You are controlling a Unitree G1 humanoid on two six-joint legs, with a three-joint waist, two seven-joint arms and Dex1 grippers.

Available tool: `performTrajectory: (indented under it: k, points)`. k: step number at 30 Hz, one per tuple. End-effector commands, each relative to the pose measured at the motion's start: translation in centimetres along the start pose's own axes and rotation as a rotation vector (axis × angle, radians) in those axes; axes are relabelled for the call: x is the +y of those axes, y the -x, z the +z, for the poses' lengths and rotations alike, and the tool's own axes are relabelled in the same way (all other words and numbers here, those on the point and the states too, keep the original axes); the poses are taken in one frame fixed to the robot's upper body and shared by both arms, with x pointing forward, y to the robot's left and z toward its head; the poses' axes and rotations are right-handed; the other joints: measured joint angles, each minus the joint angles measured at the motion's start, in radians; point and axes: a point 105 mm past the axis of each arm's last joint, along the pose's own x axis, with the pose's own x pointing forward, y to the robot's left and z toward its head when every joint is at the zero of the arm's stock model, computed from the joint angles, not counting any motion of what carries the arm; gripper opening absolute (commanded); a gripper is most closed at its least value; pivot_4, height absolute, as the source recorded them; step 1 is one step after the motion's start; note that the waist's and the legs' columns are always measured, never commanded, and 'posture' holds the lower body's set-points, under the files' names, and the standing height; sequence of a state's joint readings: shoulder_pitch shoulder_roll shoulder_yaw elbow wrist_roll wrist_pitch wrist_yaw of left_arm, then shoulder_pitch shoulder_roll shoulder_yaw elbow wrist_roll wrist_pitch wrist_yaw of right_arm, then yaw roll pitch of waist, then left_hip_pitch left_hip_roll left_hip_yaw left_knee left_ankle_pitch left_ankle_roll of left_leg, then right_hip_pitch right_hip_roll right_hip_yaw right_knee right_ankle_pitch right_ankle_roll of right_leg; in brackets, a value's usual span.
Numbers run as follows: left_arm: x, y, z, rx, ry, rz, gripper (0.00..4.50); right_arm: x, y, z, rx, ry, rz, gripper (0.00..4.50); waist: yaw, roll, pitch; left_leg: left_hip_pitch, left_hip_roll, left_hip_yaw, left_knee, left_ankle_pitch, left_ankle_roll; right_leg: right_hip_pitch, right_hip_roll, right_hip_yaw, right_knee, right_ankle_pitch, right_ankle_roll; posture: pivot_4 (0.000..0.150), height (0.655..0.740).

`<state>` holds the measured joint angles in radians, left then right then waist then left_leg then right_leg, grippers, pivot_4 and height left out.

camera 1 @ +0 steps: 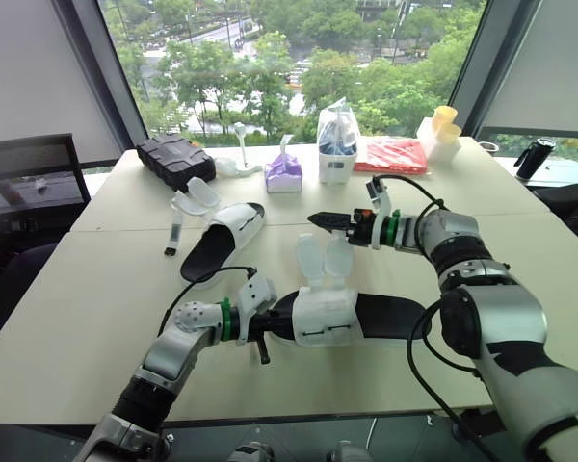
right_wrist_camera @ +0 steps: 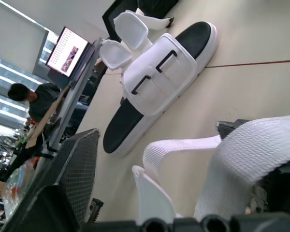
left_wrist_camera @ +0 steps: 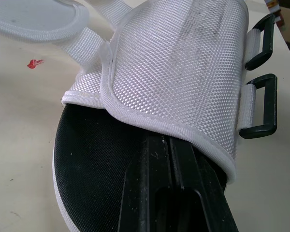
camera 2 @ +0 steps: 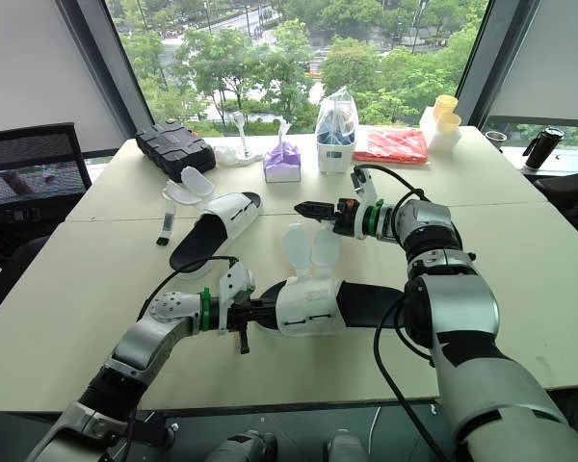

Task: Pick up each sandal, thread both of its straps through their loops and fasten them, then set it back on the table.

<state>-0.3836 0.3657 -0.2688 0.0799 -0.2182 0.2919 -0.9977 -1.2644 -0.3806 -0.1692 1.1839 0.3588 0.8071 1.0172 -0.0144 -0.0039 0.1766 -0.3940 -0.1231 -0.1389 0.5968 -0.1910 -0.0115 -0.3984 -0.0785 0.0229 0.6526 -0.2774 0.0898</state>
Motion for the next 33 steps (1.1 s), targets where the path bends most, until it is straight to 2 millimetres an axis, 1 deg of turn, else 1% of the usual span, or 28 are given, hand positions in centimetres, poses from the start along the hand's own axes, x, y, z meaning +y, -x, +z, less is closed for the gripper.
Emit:
performTrajectory:
  k: [1,2,4,5,7,9,14,17,19,22,23,25,27,28,29,32,33]
  points:
    - [-0.8,-0.4,-1.8,0.055,0.046,-0.017,0.00,1.8,-0.2,2.2,-0.059,0.035,0.051,2.10,0.000,0.000,0.000,0.000,0.000,0.000,0.000,0.000,0.000,0.000,0.000,0.000,0.000,0.000,0.000,0.150,0.7400]
    - [-0.8,-0.4,-1.8,0.055,0.046,-0.017,0.00,2.0,-0.2,2.5,-0.068,0.034,0.058,1.50,0.000,0.000,0.000,0.000,0.000,0.000,0.000,0.000,0.000,0.000,0.000,0.000,0.000,0.000,0.000,0.150,0.7400]
    - [-0.8,-0.4,-1.8,0.055,0.046,-0.018,0.00,2.2,-0.1,2.8,-0.077,0.032,0.066,0.43,0.000,0.000,0.000,0.000,0.000,0.000,0.000,0.000,0.000,0.000,0.000,0.000,0.000,0.000,0.000,0.150,0.7400]
    - [-0.8,-0.4,-1.9,0.055,0.046,-0.018,0.00,2.3,-0.1,2.8,-0.079,0.032,0.067,0.03,0.000,0.000,0.000,0.000,0.000,0.000,0.000,0.000,0.000,0.000,0.000,0.000,0.000,0.000,0.000,0.150,0.7400]
    - [-0.8,-0.4,-1.9,0.054,0.047,-0.018,0.00,2.6,0.0,3.2,-0.095,0.034,0.080,0.03,0.000,0.000,0.000,0.000,0.000,0.000,0.000,0.000,0.000,0.000,0.000,0.000,0.000,0.000,0.000,0.150,0.7400]
    - [-0.8,-0.4,-1.9,0.055,0.048,-0.020,0.00,3.3,0.4,3.8,-0.106,0.039,0.119,0.03,0.000,0.000,0.000,0.000,0.000,0.000,0.000,0.000,0.000,0.000,0.000,0.000,0.000,0.000,0.000,0.150,0.7400]
    - [-0.8,-0.4,-1.9,0.056,0.048,-0.022,0.00,4.9,1.1,4.5,-0.089,0.074,0.192,0.03,0.000,0.000,0.000,0.000,0.000,0.000,0.000,0.000,0.000,0.000,0.000,0.000,0.000,0.000,0.000,0.150,0.7400]
    - [-0.8,-0.4,-1.9,0.056,0.050,-0.022,0.00,6.2,1.7,4.4,-0.060,0.145,0.251,0.03,0.000,0.000,0.000,-0.002,0.000,0.000,0.000,0.000,0.000,-0.002,0.000,0.000,0.000,0.000,0.000,0.150,0.7400]
    - [-0.9,-0.4,-1.9,0.056,0.051,-0.022,0.00,6.8,2.1,3.7,-0.051,0.302,0.262,0.03,0.001,0.000,0.000,-0.005,0.000,-0.001,0.000,0.000,0.000,-0.005,0.000,0.000,0.000,0.000,0.000,0.150,0.7400]
    - [-0.9,-0.4,-2.0,0.056,0.052,-0.023,0.00,8.0,2.9,1.1,-0.011,0.471,0.296,0.03,0.002,0.001,-0.001,-0.011,0.000,-0.001,0.001,0.000,0.000,-0.011,0.000,-0.001,0.000,0.001,0.002,0.150,0.7400]
    - [-0.9,-0.4,-2.0,0.056,0.052,-0.023,0.00,8.2,3.1,0.1,-0.009,0.565,0.291,0.03,0.003,0.001,-0.001,-0.013,0.000,-0.001,0.001,0.000,0.000,-0.012,0.000,0.000,0.000,0.002,0.003,0.150,0.7400]
    - [-0.9,-0.4,-2.0,0.055,0.052,-0.022,0.00,8.6,3.3,-1.3,-0.017,0.682,0.276,0.03,0.002,0.001,-0.001,-0.013,0.000,-0.001,0.002,0.000,0.000,-0.013,-0.001,-0.001,0.000,0.002,0.004,0.150,0.7400]
    - [-0.9,-0.4,-2.0,0.055,0.051,-0.021,0.00,8.5,3.4,-2.8,-0.019,0.833,0.239,0.03,0.002,0.001,-0.001,-0.013,-0.001,-0.001,0.002,0.000,0.000,-0.012,-0.001,0.000,0.000,0.002,0.004,0.150,0.7400]
    - [-0.9,-0.4,-2.0,0.055,0.051,-0.020,0.00,8.3,3.7,-4.0,-0.013,0.973,0.217,0.03,0.002,0.001,-0.001,-0.013,-0.001,-0.001,0.003,0.000,0.000,-0.012,-0.001,-0.001,0.000,0.003,0.005,0.150,0.7400]
    - [-0.9,-0.4,-2.0,0.055,0.051,-0.020,0.00,8.2,3.8,-4.9,-0.005,1.069,0.210,0.03,0.003,0.000,-0.002,-0.013,-0.001,-0.001,0.004,0.000,0.000,-0.011,-0.001,-0.001,0.000,0.003,0.005,0.150,0.7400]
    - [-0.8,-0.4,-2.0,0.055,0.052,-0.019,0.00,7.2,4.4,-7.3,0.004,1.369,0.170,0.03,0.002,-0.001,-0.002,-0.013,0.000,-0.001,0.005,0.000,0.000,-0.010,-0.001,-0.001,0.000,0.003,0.005,0.150,0.7400]
    - [-0.8,-0.4,-2.0,0.054,0.053,-0.018,0.00,7.0,4.6,-7.8,-0.005,1.437,0.165,0.03,0.001,0.000,-0.002,-0.012,-0.001,-0.001,0.007,0.000,0.000,-0.009,0.000,-0.001,-0.001,0.003,0.005,0.150,0.7400]
